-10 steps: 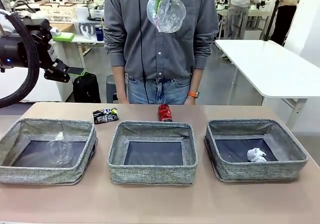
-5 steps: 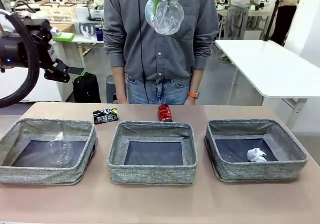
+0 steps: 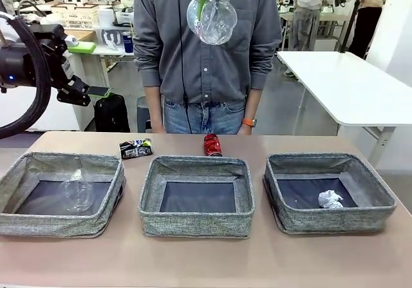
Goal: Sort the waste into the appropriate baskets.
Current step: Place the picked waste into the Fabric basket indicated by the person.
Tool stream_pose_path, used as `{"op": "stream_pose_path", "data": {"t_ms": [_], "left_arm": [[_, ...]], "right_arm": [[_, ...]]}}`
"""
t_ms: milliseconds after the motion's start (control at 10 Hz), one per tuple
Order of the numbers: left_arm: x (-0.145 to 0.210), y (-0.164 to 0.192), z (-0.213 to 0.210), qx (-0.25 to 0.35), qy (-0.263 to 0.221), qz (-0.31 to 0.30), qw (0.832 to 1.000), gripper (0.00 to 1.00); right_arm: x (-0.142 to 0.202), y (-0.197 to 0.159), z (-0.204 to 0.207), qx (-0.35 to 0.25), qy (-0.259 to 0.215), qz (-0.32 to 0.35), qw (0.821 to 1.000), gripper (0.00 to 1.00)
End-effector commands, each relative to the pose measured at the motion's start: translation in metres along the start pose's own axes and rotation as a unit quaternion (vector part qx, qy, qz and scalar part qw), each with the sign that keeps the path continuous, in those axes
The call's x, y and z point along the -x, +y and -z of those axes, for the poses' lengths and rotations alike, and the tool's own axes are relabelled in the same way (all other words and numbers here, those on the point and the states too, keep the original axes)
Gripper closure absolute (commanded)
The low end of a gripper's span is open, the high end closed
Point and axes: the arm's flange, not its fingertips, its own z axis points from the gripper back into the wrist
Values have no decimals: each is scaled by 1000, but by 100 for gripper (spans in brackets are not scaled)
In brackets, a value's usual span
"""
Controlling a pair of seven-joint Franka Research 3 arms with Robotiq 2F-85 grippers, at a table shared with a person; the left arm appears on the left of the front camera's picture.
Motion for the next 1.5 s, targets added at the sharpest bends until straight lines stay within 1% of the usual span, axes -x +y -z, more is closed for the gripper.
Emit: {"op": "stream_pose_path", "data": {"t_ms": [0,1400], "left_arm": [[0,-5,2,8,-6,-4,1000,1],[0,-5,2,8,-6,-4,1000,1]], "right_arm": [[3,-3,1,1,1,4,1000,81],[3,-3,1,1,1,4,1000,81]]}}
